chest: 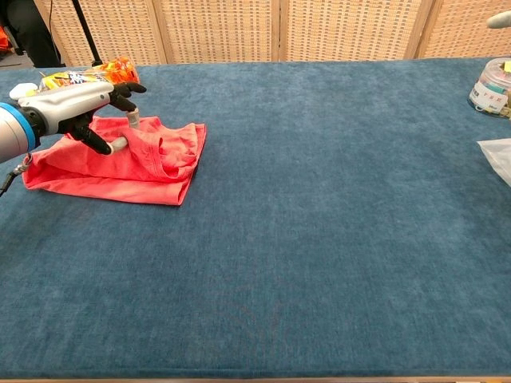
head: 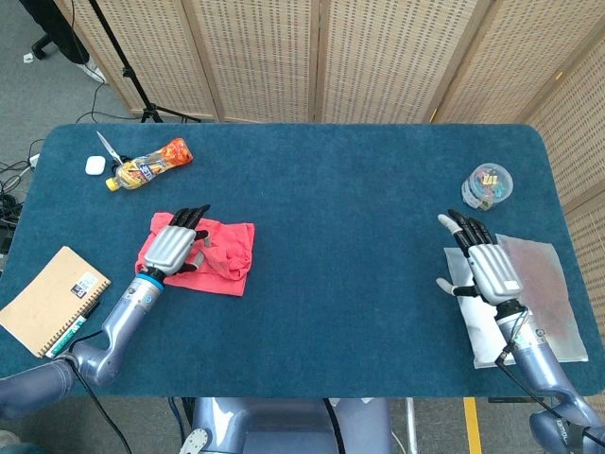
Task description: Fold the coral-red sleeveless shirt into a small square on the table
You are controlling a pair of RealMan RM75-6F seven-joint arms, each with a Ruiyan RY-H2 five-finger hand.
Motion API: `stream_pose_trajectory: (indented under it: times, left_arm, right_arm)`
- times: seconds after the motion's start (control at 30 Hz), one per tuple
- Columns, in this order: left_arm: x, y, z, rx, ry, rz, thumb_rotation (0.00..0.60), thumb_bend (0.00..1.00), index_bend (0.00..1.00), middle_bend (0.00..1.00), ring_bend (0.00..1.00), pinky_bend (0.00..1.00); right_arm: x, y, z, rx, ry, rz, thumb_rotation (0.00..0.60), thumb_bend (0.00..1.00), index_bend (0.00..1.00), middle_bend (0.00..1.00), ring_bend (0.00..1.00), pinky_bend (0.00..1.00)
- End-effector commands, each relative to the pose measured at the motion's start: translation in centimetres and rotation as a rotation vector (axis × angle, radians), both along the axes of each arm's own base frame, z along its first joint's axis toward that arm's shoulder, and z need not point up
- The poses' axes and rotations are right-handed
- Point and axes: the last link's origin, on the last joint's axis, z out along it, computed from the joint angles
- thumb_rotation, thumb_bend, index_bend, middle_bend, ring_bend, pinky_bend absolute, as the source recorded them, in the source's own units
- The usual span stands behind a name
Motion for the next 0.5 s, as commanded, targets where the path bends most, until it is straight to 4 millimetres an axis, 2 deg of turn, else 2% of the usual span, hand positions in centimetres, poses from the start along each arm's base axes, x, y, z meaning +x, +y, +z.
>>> stream_pose_trajectory:
  times: [0.03, 0.37, 0.4, 0.5]
  left_arm:
    - [0.3, -1.6, 0.2, -0.035, -0.001, -0.034, 0.6, 0.49, 0.6, 0.0, 0.0, 0.0]
    - [-0.1, -5.8, 0.8, -0.149, 0.015, -0.031, 0.6, 0.46, 0.6, 0.0, 0.0, 0.0]
    - [-0.8, -6.2, 1.0, -0.155, 0.068, -0.029, 0.6, 0.45, 0.6, 0.0, 0.0, 0.0]
    - [-1.1, -6.5, 1.1, -0.155, 0.096, -0.016, 0.6, 0.43, 0.6, 0.0, 0.0, 0.0]
  right_arm:
    - [0.0, 0.0, 0.0, 0.0, 0.001, 0.0, 0.6, 0.23, 0.0, 0.0, 0.0, 0.0]
    - [0.0, 0.0, 0.0, 0.0, 0.002, -0.002, 0.6, 0.23, 0.0, 0.0, 0.0, 0.0]
    - [0.0, 0.0, 0.0, 0.0, 0.001, -0.003, 0.6, 0.23, 0.0, 0.0, 0.0, 0.0]
    - [0.0, 0.0, 0.0, -0.001, 0.001, -0.003, 0.6, 0.24, 0.0, 0.0, 0.0, 0.0]
